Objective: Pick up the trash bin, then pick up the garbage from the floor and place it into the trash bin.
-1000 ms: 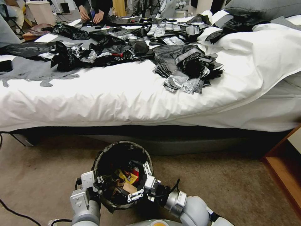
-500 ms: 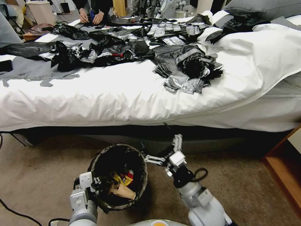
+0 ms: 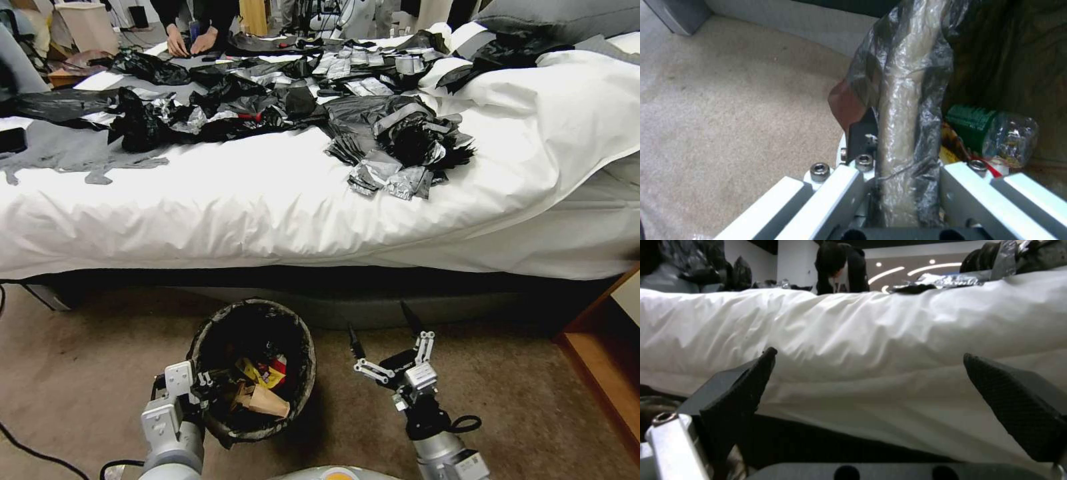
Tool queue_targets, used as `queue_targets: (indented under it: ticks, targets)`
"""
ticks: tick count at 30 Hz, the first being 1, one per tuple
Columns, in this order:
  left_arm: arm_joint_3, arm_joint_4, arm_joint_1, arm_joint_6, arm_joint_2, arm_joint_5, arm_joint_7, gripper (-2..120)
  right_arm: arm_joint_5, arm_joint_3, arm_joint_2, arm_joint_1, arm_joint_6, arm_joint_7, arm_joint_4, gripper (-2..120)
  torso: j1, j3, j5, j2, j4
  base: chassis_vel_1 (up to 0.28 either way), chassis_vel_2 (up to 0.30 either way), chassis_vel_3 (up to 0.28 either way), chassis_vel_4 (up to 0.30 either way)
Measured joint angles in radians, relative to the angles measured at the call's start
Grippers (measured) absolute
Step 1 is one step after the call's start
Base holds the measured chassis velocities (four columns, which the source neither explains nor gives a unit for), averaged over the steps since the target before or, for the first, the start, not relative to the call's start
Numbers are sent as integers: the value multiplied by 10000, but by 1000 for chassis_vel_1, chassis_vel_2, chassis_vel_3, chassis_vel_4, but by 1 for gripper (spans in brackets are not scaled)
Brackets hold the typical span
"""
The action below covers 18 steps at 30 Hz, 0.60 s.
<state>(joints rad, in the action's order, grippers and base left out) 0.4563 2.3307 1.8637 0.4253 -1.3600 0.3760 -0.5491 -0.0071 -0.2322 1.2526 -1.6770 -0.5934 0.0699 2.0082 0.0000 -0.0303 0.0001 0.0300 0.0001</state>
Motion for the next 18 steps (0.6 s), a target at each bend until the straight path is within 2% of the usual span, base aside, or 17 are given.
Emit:
queue_targets:
  ticks: [8,18]
  targets:
    - [-1,255,191,66,-24,-48,13,0,182,125,-16,319,166,266,-45,100,0,-1,0,0,0,13,13,12,13]
    - [6,323,250,85,-69,-98,20,0,372,110,-116,523,272,374,-49,100,0,0,-1,0,-1,85,73,80,83]
